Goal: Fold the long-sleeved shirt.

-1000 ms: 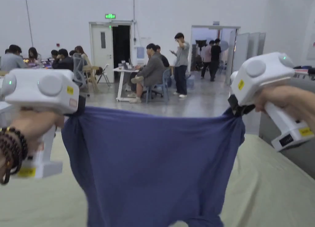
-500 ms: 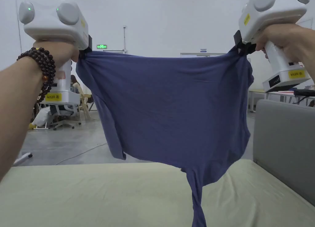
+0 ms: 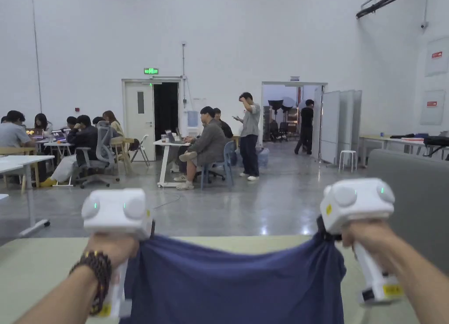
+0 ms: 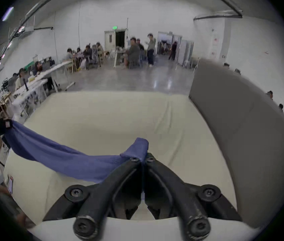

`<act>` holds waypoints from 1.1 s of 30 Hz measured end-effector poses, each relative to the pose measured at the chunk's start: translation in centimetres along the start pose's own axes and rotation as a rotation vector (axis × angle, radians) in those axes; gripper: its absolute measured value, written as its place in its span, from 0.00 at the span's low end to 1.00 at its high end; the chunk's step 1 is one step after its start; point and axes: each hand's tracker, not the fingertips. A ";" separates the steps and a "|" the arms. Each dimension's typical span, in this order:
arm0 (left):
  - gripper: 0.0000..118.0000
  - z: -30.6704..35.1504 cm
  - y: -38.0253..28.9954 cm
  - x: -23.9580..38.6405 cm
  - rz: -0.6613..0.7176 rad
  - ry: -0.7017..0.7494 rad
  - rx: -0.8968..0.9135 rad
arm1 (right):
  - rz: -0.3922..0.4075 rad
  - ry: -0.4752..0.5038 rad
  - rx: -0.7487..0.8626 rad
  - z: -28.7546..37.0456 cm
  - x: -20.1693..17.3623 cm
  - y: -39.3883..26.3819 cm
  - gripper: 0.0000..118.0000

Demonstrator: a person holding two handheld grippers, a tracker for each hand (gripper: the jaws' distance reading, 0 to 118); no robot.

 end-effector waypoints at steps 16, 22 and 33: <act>0.00 10.3 -17.5 -5.8 0.025 -0.067 -0.028 | 0.124 0.096 -0.007 9.8 -1.4 -17.7 0.00; 0.00 15.3 -32.0 -6.2 0.002 -0.082 -0.239 | 0.226 0.110 -0.150 11.5 -3.0 -31.6 0.00; 0.00 17.7 -47.3 -8.6 -0.054 -0.126 -0.546 | 0.293 0.249 -0.537 11.2 -4.7 -50.9 0.00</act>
